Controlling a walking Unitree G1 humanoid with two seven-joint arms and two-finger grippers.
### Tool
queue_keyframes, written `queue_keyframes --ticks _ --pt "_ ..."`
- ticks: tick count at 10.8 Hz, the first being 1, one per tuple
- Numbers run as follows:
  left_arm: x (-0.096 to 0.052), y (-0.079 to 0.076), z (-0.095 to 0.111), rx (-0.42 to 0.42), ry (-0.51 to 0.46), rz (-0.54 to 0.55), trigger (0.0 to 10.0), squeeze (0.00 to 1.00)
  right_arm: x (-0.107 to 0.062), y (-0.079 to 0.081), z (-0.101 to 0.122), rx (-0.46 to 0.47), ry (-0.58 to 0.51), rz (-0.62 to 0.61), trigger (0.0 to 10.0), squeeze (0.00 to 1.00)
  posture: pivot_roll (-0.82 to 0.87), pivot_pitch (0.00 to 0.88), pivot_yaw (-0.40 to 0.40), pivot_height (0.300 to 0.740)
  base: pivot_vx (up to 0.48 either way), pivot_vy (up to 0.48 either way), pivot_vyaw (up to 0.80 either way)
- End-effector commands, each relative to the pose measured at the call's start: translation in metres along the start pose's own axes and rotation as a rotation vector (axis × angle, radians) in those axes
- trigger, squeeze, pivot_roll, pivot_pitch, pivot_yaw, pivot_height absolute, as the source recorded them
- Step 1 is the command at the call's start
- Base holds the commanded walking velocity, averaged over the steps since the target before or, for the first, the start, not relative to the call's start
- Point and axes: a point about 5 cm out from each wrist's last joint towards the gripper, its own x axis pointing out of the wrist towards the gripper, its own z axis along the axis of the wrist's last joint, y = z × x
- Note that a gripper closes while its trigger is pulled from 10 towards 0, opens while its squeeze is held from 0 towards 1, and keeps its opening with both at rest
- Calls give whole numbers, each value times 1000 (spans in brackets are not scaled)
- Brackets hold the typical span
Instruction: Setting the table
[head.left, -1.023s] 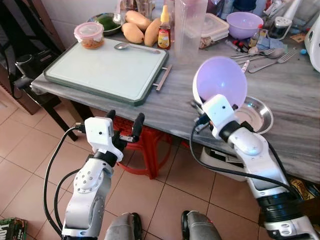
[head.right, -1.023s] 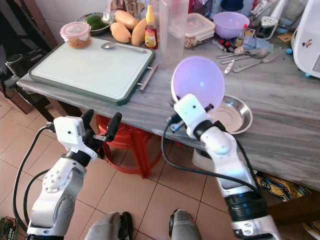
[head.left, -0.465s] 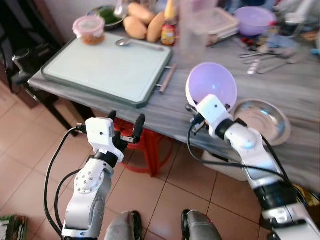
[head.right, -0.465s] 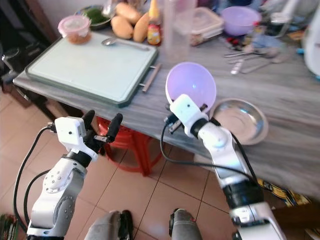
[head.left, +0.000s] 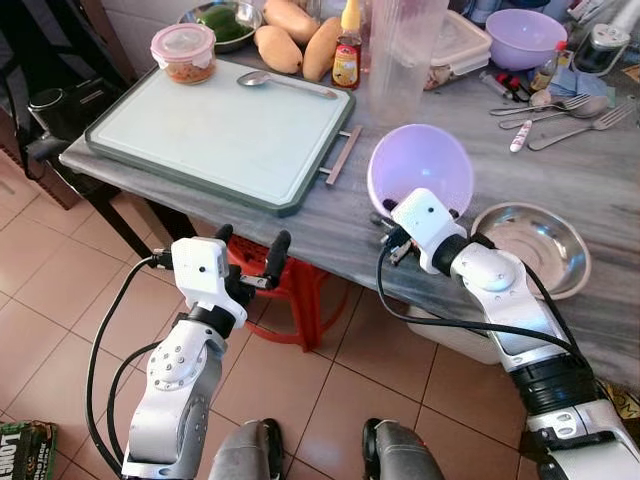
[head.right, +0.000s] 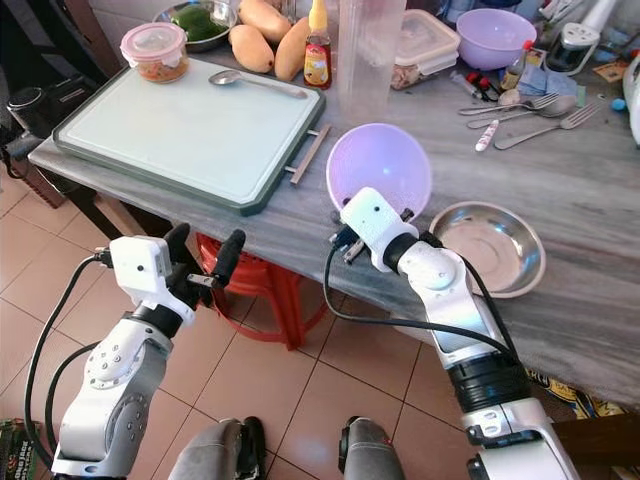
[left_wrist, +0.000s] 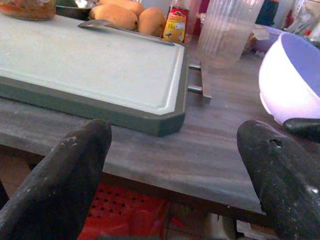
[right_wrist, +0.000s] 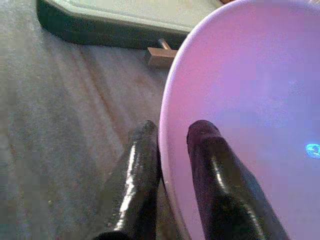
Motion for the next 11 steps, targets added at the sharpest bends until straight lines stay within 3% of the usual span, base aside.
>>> queue_keyframes --ticks 1,3,7,10,11 --pt "-2 -1 0 2 5 -8 10000 0 -4 2 1 8 7 15 10000 1000 -30 184 47 740 0 0 0" --pt "0 -2 0 -1 6 -10 10000 0 -8 2 0 12 44 12 10000 1000 -34 174 44 740 0 0 0" --pt "6 -3 -2 -6 8 -17 10000 0 -9 -19 -5 16 177 -93 10000 1000 -38 153 39 740 0 0 0" --pt "7 -2 -2 -4 8 -17 10000 0 -7 -29 4 14 163 -144 10000 969 -39 151 42 740 0 0 0" --pt "8 -2 -2 -4 7 -18 10000 0 -5 -32 11 10 149 -166 10000 357 -40 150 42 740 0 0 0"
